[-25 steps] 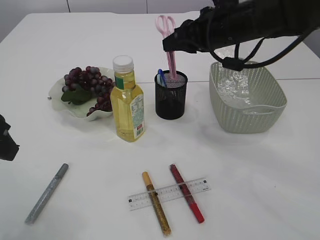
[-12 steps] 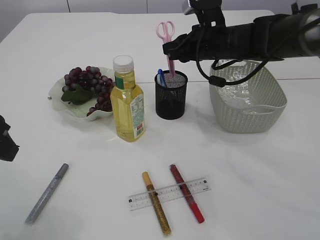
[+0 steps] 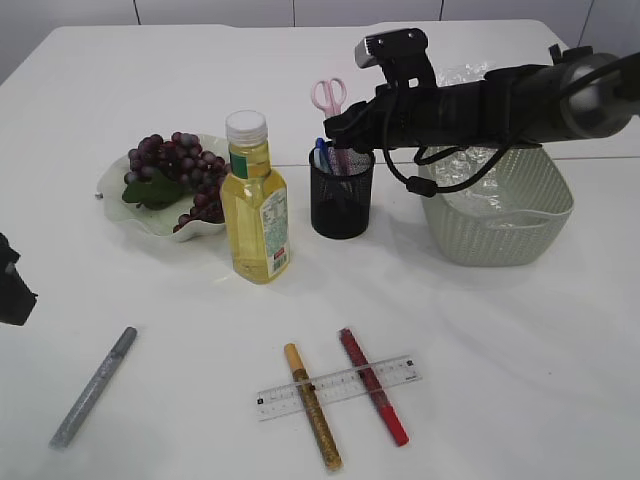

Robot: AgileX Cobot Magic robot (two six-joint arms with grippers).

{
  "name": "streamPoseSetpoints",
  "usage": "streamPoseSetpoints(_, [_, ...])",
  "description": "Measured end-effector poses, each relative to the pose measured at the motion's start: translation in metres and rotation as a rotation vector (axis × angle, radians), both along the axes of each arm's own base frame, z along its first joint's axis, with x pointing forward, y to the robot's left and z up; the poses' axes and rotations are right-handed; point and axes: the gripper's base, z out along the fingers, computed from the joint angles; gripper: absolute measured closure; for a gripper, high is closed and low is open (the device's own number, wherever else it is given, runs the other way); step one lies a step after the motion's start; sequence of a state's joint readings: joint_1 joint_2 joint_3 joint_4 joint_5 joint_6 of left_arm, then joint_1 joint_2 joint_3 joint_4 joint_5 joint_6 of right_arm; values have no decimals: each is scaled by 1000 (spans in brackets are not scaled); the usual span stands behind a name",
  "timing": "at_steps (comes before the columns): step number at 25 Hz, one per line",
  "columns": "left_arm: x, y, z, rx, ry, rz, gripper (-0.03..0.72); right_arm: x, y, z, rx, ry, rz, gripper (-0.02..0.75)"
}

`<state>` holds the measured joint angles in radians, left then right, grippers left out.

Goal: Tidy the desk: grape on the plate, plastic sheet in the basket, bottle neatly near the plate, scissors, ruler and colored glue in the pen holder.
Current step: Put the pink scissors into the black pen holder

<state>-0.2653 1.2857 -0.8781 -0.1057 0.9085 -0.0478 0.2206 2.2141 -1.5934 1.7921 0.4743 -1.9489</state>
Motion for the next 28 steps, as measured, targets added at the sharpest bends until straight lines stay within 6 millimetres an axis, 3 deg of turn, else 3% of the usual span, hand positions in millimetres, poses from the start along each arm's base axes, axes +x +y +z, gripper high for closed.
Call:
streamPoseSetpoints(7, [-1, 0, 0, 3, 14, -1, 255, 0, 0, 1, 20, 15, -10, 365])
streamPoseSetpoints(11, [-2, 0, -1, 5, 20, -2, 255, -2, 0, 14, 56, 19, -27, 339])
streamPoseSetpoints(14, [-2, 0, -1, 6, 24, -3, 255, -9, -2, 41, 82, 43, -36, 334])
streamPoseSetpoints(20, [-2, 0, -1, 6, 27, -3, 255, -50, -9, 100, -5, 228, 4, 332])
streamPoseSetpoints(25, [-3, 1, -1, 7, 29, -3, 255, -86, -17, 119, -222, 413, -25, 332])
streamPoseSetpoints(28, [-3, 1, -1, 7, 29, -3, 254, -103, -7, 121, -366, 453, -14, 332])
